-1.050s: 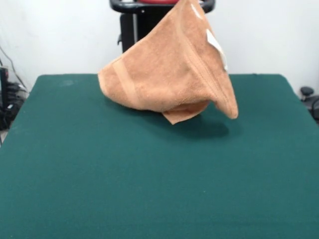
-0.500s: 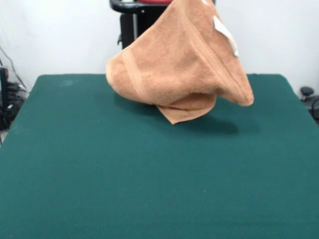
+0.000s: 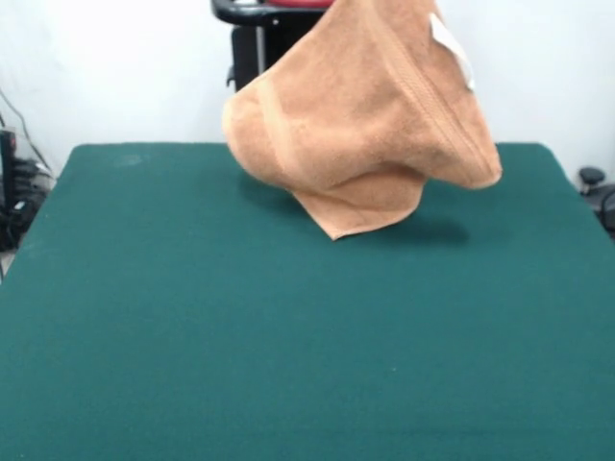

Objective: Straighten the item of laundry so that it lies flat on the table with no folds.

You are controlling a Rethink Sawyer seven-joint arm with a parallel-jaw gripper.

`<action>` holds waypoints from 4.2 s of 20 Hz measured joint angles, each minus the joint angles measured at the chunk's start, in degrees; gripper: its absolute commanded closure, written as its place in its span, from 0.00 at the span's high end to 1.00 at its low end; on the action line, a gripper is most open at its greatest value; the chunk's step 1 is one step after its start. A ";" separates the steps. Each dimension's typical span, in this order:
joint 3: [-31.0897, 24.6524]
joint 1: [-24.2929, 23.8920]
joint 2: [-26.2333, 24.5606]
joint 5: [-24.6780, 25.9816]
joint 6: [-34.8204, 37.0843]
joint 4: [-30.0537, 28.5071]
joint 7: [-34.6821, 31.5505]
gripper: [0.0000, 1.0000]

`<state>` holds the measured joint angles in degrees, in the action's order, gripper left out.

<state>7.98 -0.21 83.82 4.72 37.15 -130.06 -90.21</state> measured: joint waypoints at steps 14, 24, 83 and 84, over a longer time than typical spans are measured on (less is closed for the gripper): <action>0.02 4.17 5.51 1.90 10.11 1.85 0.00 0.00; 0.05 6.12 8.93 2.83 17.07 4.95 0.00 0.00; -4.69 -15.30 -10.71 0.62 11.57 16.02 0.00 0.00; -4.78 -15.52 -10.85 0.67 11.57 16.32 0.00 0.00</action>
<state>3.20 -15.74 72.96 5.40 48.72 -113.73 -90.21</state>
